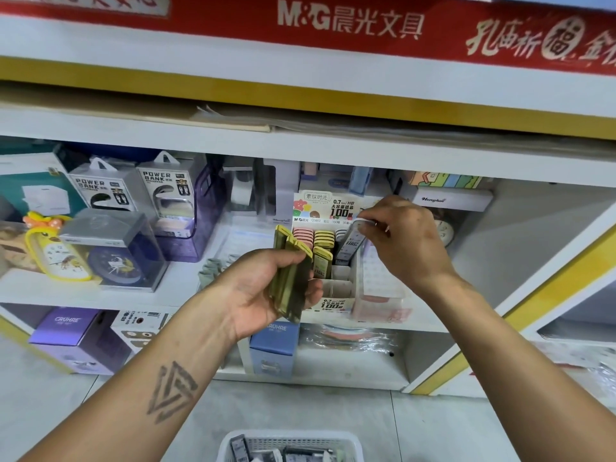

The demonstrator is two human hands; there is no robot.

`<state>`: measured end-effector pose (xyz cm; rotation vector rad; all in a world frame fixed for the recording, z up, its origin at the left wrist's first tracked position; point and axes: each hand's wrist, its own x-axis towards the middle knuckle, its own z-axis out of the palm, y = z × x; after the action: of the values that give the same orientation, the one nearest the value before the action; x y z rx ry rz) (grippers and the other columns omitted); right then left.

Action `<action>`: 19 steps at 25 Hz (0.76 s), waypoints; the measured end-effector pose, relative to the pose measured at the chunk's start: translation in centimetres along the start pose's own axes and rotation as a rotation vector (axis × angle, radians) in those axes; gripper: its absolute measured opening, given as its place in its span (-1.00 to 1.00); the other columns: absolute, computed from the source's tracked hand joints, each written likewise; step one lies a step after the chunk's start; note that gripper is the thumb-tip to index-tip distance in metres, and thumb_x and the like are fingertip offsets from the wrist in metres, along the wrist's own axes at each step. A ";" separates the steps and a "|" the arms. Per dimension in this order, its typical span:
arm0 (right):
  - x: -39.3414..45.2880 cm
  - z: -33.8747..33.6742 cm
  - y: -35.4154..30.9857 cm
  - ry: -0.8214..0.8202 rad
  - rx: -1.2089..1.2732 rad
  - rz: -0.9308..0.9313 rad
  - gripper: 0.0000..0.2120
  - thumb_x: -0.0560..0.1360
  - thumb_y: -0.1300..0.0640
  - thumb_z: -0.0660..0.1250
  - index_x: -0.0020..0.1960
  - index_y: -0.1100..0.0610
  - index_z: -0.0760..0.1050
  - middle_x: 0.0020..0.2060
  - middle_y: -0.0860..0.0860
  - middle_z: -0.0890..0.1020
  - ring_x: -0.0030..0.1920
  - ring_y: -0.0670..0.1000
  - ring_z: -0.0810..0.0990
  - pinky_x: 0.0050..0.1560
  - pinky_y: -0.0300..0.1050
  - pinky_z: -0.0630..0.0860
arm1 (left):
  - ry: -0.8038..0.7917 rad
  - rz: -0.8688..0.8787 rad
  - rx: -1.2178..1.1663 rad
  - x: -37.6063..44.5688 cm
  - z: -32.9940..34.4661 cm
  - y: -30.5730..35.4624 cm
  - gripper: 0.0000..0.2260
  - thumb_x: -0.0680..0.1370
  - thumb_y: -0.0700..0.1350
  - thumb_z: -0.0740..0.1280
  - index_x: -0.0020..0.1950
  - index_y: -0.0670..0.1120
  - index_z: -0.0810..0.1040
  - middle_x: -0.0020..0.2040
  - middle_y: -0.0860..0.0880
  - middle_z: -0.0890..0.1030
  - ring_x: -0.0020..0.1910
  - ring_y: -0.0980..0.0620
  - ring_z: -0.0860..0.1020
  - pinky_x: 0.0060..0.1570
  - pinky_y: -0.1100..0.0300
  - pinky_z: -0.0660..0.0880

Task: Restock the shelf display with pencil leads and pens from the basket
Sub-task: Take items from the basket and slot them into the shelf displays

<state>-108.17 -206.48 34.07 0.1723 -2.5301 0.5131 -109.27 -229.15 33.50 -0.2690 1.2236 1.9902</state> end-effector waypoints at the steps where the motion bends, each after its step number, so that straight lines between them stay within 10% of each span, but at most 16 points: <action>1: 0.0 0.1 -0.2 -0.014 -0.007 -0.011 -0.92 0.53 0.20 0.42 -0.12 0.19 0.66 -0.21 0.04 0.60 -0.23 0.04 0.55 -0.16 0.01 0.52 | 0.008 0.007 0.004 0.0 -0.1 0.0 -0.81 0.58 -0.24 0.31 0.10 -0.35 0.52 -0.18 -0.28 0.62 -0.23 -0.20 0.66 -0.30 0.01 0.64; 12: -0.6 1.6 -1.1 -0.178 -0.152 -0.055 -0.83 0.59 0.23 0.29 -0.01 0.19 0.68 -0.02 0.05 0.63 -0.10 0.09 0.62 -0.11 0.01 0.58 | 0.000 0.063 0.061 0.1 -0.6 -0.5 -0.72 0.48 -0.30 0.39 0.16 -0.37 0.57 0.01 -0.35 0.66 -0.05 -0.25 0.69 -0.24 -0.05 0.65; 19: -0.4 1.3 -3.9 -0.437 0.851 0.479 -0.88 0.50 0.19 0.48 0.03 0.15 0.67 -0.23 0.02 0.73 -0.28 -0.08 0.66 -0.23 -0.24 0.58 | -0.040 0.124 0.075 0.2 -0.3 -0.6 -0.70 0.43 -0.31 0.43 0.16 -0.32 0.58 0.03 -0.37 0.65 0.00 -0.31 0.67 -0.15 -0.14 0.64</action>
<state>-107.59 -210.56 34.10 -0.0292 -2.5730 1.9049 -109.02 -229.17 32.80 -0.1183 1.3142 2.0397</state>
